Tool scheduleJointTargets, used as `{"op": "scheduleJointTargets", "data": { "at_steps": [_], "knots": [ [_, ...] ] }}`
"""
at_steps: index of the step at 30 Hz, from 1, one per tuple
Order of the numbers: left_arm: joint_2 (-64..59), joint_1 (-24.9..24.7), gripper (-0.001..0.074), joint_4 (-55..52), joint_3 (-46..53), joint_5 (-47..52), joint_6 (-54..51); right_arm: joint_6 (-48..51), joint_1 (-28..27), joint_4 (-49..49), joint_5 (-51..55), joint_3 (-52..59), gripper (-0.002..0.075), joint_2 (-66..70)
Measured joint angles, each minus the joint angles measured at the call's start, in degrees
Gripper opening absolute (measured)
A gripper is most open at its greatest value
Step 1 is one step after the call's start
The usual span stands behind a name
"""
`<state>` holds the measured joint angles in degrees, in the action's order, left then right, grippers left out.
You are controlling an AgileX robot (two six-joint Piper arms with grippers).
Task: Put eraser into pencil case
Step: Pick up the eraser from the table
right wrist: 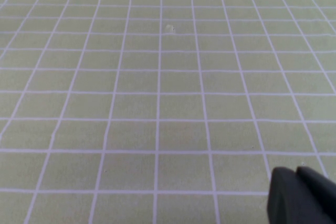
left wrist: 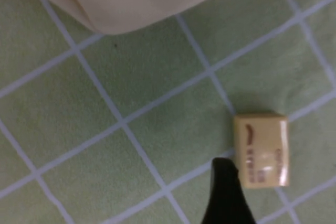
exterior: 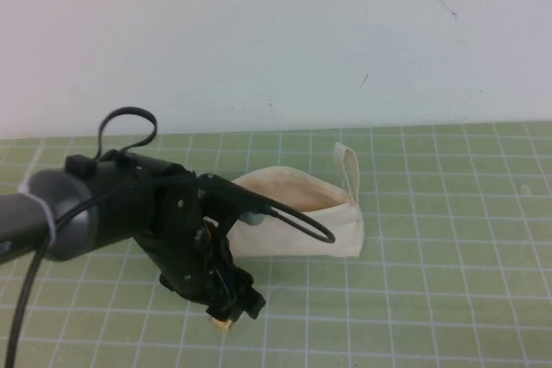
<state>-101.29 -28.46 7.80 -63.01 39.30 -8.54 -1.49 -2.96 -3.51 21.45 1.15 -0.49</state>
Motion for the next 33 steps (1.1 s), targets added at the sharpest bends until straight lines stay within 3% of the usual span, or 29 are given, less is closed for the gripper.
{"op": "scheduleJointTargets", "data": {
  "at_steps": [8,14,19,23,28,33],
  "knots": [
    [-5.0,0.0,0.0334,-0.8,-0.5,-0.2,-0.8,0.0,0.0,0.0,0.0,0.0,-0.0001,0.0],
    [-5.9,0.0,0.0183,-0.9,-0.6,-0.6,-2.0,0.0,0.0,0.0,0.0,0.0,-0.0001,0.0],
    [-5.9,0.0,0.0181,-0.9,-1.7,1.0,-2.1,0.0,0.0,0.0,0.0,0.0,-0.0001,0.0],
    [-5.3,0.0,0.0181,0.0,-5.5,8.7,-2.1,0.0,0.0,0.0,0.0,0.0,-0.0001,0.0],
    [-2.3,0.0,0.0181,0.7,-14.2,17.7,-2.3,0.0,0.0,0.0,0.0,0.0,-0.0001,0.0],
    [-0.2,0.0,0.0181,1.9,-23.0,18.7,-4.3,0.0,0.0,0.0,0.0,0.0,-0.0001,0.0]
  ]
}}
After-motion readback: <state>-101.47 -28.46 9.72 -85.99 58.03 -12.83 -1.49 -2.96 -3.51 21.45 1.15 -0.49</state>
